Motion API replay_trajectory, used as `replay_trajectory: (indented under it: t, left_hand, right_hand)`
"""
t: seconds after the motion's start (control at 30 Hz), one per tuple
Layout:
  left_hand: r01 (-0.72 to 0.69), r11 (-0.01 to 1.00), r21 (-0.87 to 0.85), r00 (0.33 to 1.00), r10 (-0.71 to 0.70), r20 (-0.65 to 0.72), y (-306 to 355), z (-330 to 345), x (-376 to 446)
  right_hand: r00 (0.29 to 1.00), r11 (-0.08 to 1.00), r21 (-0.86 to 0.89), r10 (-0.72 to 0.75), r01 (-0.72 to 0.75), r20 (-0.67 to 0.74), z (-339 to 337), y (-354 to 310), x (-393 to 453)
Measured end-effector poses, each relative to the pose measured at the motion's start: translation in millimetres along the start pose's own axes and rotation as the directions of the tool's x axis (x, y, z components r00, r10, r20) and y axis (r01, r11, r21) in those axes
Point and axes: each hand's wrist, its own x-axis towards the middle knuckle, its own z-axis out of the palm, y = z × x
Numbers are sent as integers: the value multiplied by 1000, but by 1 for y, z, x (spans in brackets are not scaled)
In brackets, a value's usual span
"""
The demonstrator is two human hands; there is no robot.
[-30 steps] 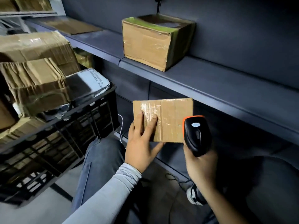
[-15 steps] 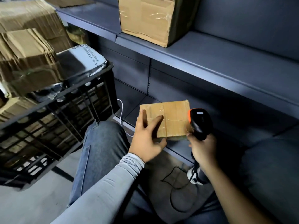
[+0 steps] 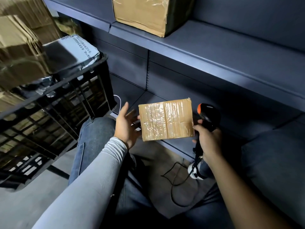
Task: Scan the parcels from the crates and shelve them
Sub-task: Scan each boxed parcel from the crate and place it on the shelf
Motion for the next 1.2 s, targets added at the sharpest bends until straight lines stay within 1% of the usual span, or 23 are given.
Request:
replay_trajectory:
  t: [0.1,0.23,0.33,0.43,0.5,0.63,0.73,0.87,1.0,1.1,1.2]
  left_hand:
    - [-2,998,65,999,-1,52,-1,0,-1]
    - [12,994,107,1000,-13,13,1,2,-6]
    - [16,990,141,1000,-15,-7,3,4,-9]
    - [25,983,183,1000,-23,-10,1,5,-8]
    - [30,977,210,999,-27,-18,0,5,-6]
    - [17,973,229,998,-1,-69,0,5,-8]
    - [25,972,235,995,-3,-95,-1,5,-6]
    - [52,973,224,997,-39,-64,-2,5,-5]
    - [101,977,190,995,-100,-13,-1,2,-6]
    - [104,966,237,994,-108,5,-1,0,-5]
    - [103,948,301,987,-135,86,0,1,-7]
  right_hand:
    - [997,997,35,75,-74,-28,-1,2,6]
    - [981,979,-67,192,-194,-32,-4,3,11]
    - [967,962,-103,255,-254,-5,-7,4,15]
    - [959,957,-118,274,-265,66,-6,6,17]
    - [955,955,-124,282,-270,87,-4,9,19]
    - [954,956,-104,285,-275,96,-5,10,22]
    - [956,954,-117,286,-277,70,-7,10,23]
    - [956,953,-108,289,-282,53,-8,9,24]
    - [958,952,-140,282,-272,51,-8,7,22]
    - [961,953,-153,273,-262,50,-8,4,20]
    - [959,954,-120,282,-276,38,-8,2,22]
